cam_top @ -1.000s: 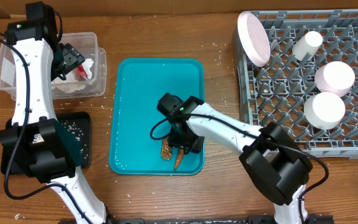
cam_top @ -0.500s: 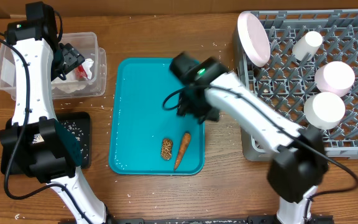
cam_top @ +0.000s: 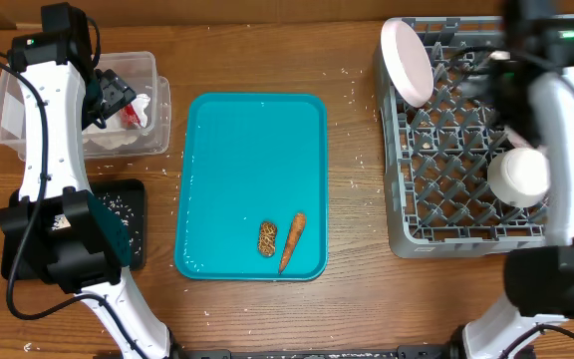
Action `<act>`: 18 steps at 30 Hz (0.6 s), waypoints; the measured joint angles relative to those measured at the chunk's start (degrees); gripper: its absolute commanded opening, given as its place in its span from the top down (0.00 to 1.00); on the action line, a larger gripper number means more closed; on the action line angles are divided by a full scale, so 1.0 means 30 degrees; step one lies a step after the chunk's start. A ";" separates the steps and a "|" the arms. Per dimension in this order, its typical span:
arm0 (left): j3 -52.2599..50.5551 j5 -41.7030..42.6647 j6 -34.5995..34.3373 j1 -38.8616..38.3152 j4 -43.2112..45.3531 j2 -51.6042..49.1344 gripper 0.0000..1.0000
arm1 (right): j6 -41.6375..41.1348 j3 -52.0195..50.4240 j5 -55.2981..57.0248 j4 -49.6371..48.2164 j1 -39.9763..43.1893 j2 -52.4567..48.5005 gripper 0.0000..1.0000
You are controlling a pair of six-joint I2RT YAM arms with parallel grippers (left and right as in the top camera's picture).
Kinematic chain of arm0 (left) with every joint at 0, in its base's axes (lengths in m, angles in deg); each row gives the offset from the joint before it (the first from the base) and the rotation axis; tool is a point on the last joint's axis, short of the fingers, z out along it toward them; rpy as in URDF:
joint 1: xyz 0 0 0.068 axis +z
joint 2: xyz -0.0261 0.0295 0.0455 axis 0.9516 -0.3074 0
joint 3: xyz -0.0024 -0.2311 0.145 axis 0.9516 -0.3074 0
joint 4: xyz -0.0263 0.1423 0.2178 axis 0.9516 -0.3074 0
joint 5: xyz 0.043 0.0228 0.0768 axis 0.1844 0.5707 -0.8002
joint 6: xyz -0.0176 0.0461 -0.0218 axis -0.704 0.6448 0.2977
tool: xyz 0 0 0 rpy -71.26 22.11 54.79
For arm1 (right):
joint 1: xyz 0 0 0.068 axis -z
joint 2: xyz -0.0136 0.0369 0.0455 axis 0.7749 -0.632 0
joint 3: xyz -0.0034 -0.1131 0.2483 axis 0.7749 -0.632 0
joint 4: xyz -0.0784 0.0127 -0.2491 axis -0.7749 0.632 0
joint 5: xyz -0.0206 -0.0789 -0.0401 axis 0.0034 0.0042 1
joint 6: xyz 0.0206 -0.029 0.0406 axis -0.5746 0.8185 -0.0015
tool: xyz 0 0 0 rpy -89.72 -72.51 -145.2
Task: Sort waste into correct bins and load items into the dishwasher
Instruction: 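Withdraw right gripper from the teal tray back toward the rack, then reach left gripper to the brown walnut on teal tray and grasp it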
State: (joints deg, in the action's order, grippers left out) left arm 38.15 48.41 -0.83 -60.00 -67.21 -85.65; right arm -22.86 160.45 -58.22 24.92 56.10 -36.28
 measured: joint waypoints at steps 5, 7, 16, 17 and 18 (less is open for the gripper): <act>0.0000 -0.0007 0.0000 0.0000 0.0364 0.0000 0.00 | 0.0015 0.0000 0.0102 -0.0663 0.3279 0.0000 0.00; 0.0000 0.0000 0.0000 0.0000 0.0430 0.0000 0.00 | 0.0036 0.0000 0.0117 -0.1071 0.4364 0.0000 0.00; 0.0000 0.1559 -0.0160 0.0000 0.0583 0.0000 0.00 | 0.0058 0.0000 0.0153 -0.1457 0.6637 0.0007 0.00; 0.0000 0.2317 -0.0160 0.0000 -0.0007 0.0000 0.00 | 0.0066 0.0000 0.0146 -0.1457 0.6703 0.0000 0.00; 0.0000 0.3096 -0.0160 0.0000 -0.0758 0.0000 0.00 | 0.0058 0.0000 0.0146 -0.1457 0.6725 0.0000 0.00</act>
State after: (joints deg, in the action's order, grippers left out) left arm 38.15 57.70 -1.31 -60.00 -69.48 -85.65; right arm -22.68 160.45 -57.78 20.55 76.27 -36.28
